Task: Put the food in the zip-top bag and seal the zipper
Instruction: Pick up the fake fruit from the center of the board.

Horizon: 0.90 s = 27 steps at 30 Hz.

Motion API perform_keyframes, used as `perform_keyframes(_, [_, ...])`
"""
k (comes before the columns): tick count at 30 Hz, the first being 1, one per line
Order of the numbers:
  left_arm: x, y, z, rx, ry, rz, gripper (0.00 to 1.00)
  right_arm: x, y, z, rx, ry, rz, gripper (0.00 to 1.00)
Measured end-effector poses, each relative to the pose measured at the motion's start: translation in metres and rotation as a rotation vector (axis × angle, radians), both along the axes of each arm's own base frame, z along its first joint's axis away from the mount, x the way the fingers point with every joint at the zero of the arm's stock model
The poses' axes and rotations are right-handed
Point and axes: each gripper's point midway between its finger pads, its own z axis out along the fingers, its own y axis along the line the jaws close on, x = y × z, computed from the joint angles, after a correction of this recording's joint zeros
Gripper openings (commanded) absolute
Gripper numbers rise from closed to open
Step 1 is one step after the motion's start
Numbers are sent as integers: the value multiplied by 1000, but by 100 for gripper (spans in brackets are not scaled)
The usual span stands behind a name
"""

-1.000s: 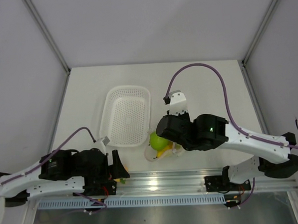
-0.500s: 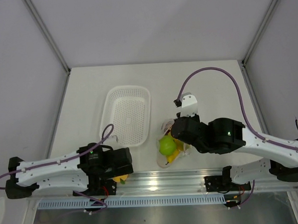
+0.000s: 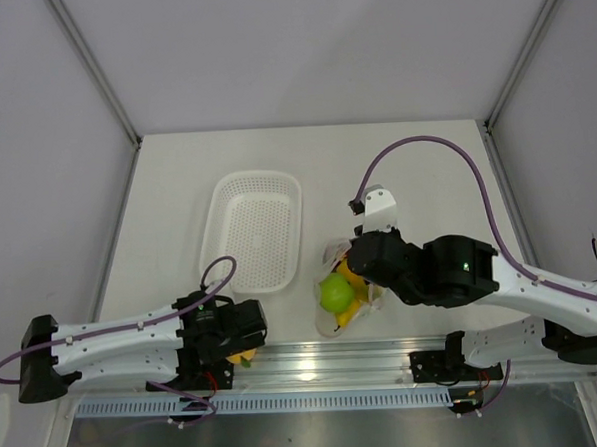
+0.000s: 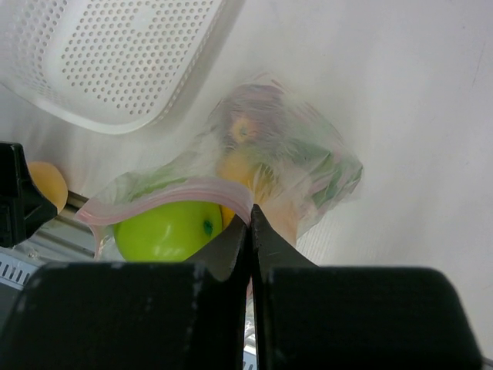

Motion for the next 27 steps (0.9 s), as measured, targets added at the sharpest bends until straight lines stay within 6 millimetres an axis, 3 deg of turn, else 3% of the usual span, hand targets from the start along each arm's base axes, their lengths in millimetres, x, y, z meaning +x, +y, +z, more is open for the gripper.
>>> perform_keyframes(3, [4, -2, -5, -4, -7, 8, 99, -1, 1, 0, 1, 5, 5, 0])
perform_keyframes(7, [14, -10, -10, -13, -22, 8, 91, -3, 2, -1, 4, 15, 13, 0])
perform_keyframes(10, [20, -16, -14, -21, -35, -5, 70, -4, 3, -2, 5, 23, 20, 0])
perform_keyframes(11, [21, -17, -14, -26, -37, -14, 58, -5, 3, -1, 6, 26, 23, 0])
perform_keyframes(15, [22, -26, -13, -70, -50, -59, 36, -5, 5, 7, 14, 25, 25, 0])
perform_keyframes(19, [23, -30, -12, -103, -60, -91, 3, -4, 6, 14, 28, 22, 26, 0])
perform_keyframes(24, [25, -34, -1, -129, -86, -141, 0, -5, 9, 17, 27, 28, 30, 0])
perform_keyframes(27, [32, -43, 37, -220, -164, -199, 1, -4, 12, 16, 10, 33, 30, 0])
